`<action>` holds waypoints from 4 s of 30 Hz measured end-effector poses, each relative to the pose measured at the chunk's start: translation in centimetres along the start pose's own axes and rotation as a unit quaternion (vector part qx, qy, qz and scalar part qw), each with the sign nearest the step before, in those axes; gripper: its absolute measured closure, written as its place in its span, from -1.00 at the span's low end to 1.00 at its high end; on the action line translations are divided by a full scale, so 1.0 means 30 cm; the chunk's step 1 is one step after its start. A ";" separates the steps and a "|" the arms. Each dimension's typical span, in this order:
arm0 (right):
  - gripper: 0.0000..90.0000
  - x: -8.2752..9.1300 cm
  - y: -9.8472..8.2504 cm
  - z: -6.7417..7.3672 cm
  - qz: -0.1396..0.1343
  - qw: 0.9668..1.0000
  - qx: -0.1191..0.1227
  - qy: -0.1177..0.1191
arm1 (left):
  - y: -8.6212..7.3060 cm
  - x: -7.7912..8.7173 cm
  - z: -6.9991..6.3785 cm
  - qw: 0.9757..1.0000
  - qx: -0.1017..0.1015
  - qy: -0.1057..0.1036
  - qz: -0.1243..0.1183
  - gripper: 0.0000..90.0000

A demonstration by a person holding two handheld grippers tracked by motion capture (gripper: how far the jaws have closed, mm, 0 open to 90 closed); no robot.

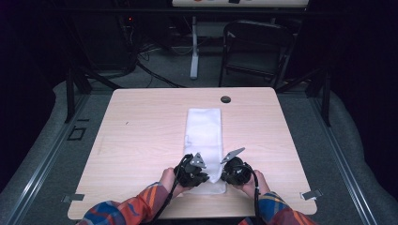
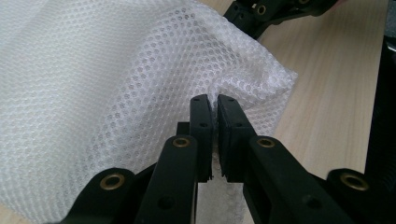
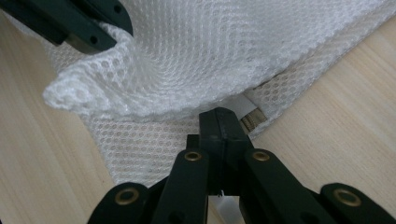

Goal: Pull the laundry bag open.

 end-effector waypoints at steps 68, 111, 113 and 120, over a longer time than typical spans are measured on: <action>1.00 0.000 0.003 0.003 0.009 1.000 0.007 -0.006 | -0.012 0.191 0.128 0.995 0.050 0.050 -0.071 0.91; 1.00 -0.003 0.007 0.007 0.007 1.000 -0.001 -0.009 | -0.128 0.305 0.207 0.991 0.082 0.088 -0.057 0.92; 1.00 -0.002 0.006 0.006 0.010 1.000 0.001 -0.009 | -0.137 0.307 0.209 0.991 0.082 0.088 -0.053 0.92; 1.00 -0.002 0.006 0.007 0.010 1.000 0.000 -0.009 | -0.169 0.316 0.222 0.991 0.092 0.096 -0.036 0.92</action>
Point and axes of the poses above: each handheld gripper's, and its own axes: x roughly backward along the jaws, y roughly out of its top, z roughly to its left, the point moved 7 cm from there along -x, roughly forward along the jaws, and after that the axes turned 9 degrees about x, right-handed, at the moved point
